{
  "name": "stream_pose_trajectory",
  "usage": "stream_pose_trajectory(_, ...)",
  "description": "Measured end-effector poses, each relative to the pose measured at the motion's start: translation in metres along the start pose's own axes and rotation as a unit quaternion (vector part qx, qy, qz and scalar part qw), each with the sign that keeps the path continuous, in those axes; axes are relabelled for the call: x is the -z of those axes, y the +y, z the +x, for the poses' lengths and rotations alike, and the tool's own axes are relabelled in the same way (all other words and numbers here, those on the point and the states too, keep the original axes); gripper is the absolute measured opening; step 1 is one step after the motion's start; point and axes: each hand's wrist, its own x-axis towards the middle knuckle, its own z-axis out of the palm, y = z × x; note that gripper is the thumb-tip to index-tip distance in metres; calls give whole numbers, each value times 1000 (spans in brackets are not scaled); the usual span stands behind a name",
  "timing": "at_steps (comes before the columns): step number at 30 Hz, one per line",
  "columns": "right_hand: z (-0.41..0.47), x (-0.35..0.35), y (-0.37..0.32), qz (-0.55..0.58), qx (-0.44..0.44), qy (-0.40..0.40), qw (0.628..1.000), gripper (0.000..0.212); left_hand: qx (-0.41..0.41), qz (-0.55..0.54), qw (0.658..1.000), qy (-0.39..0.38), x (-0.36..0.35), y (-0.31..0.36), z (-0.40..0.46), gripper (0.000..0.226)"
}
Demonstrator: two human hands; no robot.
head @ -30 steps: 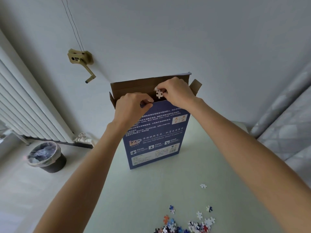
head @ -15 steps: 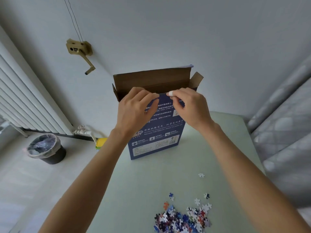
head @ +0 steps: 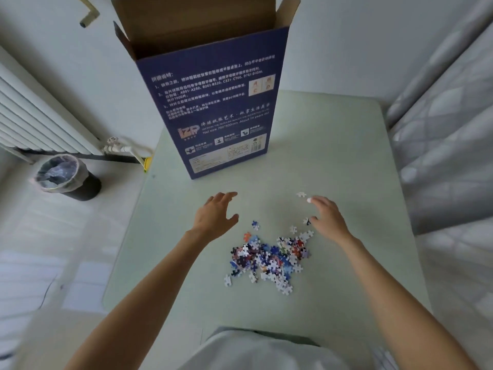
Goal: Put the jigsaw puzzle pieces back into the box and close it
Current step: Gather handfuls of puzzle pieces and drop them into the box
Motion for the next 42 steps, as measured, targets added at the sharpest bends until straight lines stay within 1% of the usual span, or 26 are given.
stream_pose_trajectory(2,-5,-18,14,-42,-50,-72,995,61,23,47,996,-76,-27,-2,-14,77)
stream_pose_trajectory(3,-10,-27,16,-57,-73,-89,992,63,42,51,992,-109,-38,-2,-22,87)
stream_pose_trajectory(5,-28,-45,14,-48,-103,-88,990,63,83,43,982,-161,-61,-1,-40,103)
stream_pose_trajectory(6,-39,-54,9,-28,-111,-78,990,62,97,35,979,-174,-71,-2,-47,107)
stream_pose_trajectory(8,-59,-69,-1,6,-104,-80,991,62,112,20,978,-177,-87,0,-59,112)
stream_pose_trajectory(10,-74,-83,-13,15,-71,-102,992,73,113,9,981,-161,-97,3,-64,114)
stream_pose_trajectory(12,-85,-95,-25,-3,-24,-116,993,93,102,3,984,-143,-105,11,-67,114)
stream_pose_trajectory(14,-86,-103,-37,-40,15,-109,993,107,87,13,988,-128,-109,19,-63,116)
stream_pose_trajectory(17,-78,-106,-45,-65,44,-92,993,113,73,25,990,-118,-111,24,-58,119)
stream_pose_trajectory(19,-68,-104,-46,-50,48,-91,993,112,60,9,991,-116,-111,27,-53,114)
stream_pose_trajectory(22,-56,-102,-45,-49,64,-91,993,99,34,-7,993,-112,-114,31,-44,101)
stream_pose_trajectory(24,-51,-102,-44,-84,85,-81,990,94,24,-5,993,-117,-115,30,-40,96)
stream_pose_trajectory(26,-44,-101,-45,-125,109,-63,984,94,12,-7,993,-118,-113,28,-37,92)
stream_pose_trajectory(28,-40,-98,-51,-125,115,-67,983,90,3,-8,994,-112,-110,26,-35,86)
stream_pose_trajectory(31,-37,-97,-60,-99,109,-91,985,89,1,-20,994,-110,-106,26,-30,79)
stream_pose_trajectory(34,-37,-97,-65,-97,92,-108,985,88,-13,-15,993,-118,-105,30,-24,71)
stream_pose_trajectory(39,-38,-95,-65,-84,65,-120,987,72,-8,-47,991,-128,-96,27,-17,49)
stream_pose_trajectory(42,-43,-97,-62,-74,50,-112,990,64,-21,-62,991,-116,-93,24,-19,42)
